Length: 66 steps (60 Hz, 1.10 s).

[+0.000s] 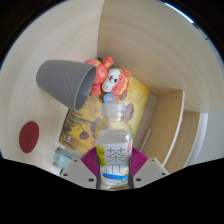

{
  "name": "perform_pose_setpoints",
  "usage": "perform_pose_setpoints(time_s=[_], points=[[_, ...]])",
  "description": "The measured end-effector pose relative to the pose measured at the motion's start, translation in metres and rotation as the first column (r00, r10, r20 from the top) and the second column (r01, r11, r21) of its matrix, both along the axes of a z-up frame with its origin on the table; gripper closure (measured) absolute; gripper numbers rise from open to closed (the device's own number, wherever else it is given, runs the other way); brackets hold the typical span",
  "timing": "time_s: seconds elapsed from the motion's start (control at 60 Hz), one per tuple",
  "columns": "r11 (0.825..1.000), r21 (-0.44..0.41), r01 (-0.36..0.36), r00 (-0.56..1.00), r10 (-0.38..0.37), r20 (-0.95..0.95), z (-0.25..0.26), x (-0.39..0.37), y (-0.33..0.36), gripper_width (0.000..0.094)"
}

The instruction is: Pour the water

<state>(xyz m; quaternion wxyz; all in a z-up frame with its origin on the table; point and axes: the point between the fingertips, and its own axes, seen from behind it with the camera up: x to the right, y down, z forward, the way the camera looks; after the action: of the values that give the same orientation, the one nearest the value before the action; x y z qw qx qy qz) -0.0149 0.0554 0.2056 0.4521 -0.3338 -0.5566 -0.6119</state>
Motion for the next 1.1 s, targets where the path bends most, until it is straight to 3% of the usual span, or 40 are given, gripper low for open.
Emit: perform_pose_setpoints(time_s=[0.267,0.4,0.567,0.683,0.767,0.883,0.95,1.0,1.1], points=[[0.995,0.046,-0.086,0.904,0.058,0.423,-0.008,-0.04,0.008,0.056],[0.995,0.035,-0.094,0.897,0.069,0.436,-0.011,-0.042,0.008,0.0561],[0.995,0.071,-0.075,0.968,0.056,0.246,0.013,-0.032,0.007,0.056],[0.997,0.076,-0.005,0.979,0.02,-0.2,0.041,-0.004,0.004,0.0559],[0.999,0.031,0.011,0.837,0.008,-0.548,0.054,0.02,-0.002,0.0561],[1.0,-0.013,-0.01,0.492,-0.007,-0.871,0.06,0.044,-0.01,0.0558],[0.999,-0.023,-0.039,0.272,-0.011,-0.962,0.053,0.049,-0.017,0.0557],[0.994,-0.036,-0.104,0.122,-0.024,-0.992,0.046,0.053,-0.019,0.0559],[0.991,-0.03,-0.127,-0.128,-0.047,-0.991,0.024,0.058,-0.023,0.0557]])
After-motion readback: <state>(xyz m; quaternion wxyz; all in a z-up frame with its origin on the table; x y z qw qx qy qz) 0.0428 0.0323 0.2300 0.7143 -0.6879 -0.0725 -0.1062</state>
